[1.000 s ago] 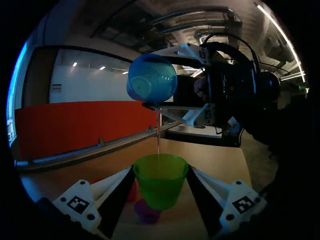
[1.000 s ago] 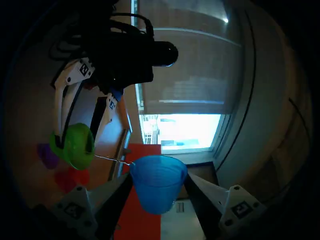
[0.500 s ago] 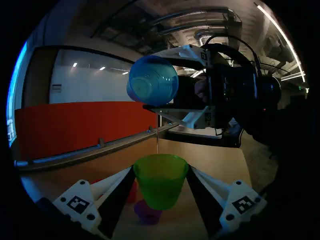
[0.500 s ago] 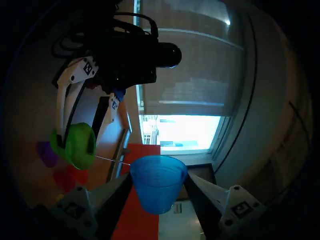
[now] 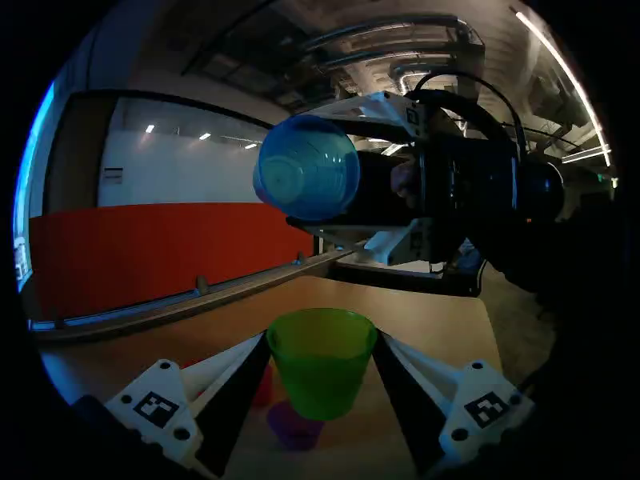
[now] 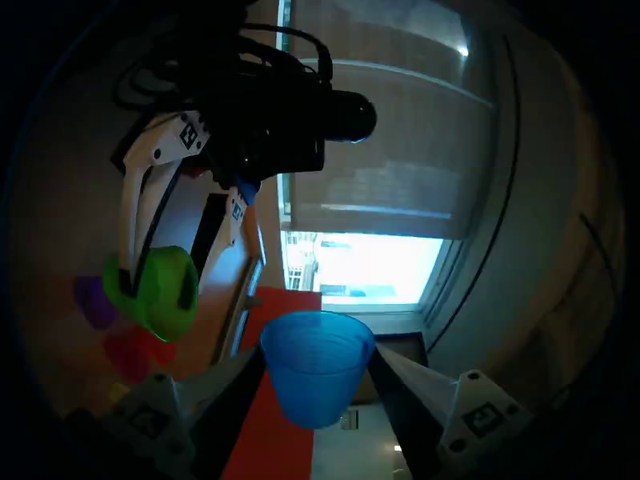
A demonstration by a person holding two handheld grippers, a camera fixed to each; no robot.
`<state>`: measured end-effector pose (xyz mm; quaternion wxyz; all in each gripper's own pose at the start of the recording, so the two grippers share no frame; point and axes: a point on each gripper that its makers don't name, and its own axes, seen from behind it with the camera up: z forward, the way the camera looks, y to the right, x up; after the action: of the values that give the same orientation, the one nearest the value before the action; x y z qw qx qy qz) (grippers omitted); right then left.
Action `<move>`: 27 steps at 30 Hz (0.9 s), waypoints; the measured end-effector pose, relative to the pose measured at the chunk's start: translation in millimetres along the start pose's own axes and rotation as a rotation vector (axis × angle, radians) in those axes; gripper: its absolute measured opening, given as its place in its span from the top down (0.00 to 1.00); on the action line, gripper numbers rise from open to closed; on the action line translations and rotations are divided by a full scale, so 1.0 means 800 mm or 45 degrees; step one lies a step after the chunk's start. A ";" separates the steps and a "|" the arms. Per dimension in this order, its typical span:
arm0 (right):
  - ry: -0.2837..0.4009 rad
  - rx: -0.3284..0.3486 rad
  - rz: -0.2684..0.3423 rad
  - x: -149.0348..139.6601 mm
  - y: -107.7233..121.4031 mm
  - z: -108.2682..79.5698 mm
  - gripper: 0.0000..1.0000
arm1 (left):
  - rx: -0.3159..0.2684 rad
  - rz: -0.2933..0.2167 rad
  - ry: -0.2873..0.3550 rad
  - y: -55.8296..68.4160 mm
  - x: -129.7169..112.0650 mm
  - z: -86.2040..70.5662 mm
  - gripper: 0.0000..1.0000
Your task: Pour water
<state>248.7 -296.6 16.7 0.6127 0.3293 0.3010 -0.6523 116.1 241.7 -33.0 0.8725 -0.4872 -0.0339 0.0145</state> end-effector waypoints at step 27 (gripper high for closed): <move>0.009 0.035 0.837 -0.014 -0.020 -0.012 0.10 | 0.018 0.007 0.006 -0.003 0.009 -0.004 0.12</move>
<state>233.7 -281.2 20.1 0.7849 0.4194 0.1720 -0.4224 123.3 238.3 -32.4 0.8759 -0.4812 -0.0303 0.0161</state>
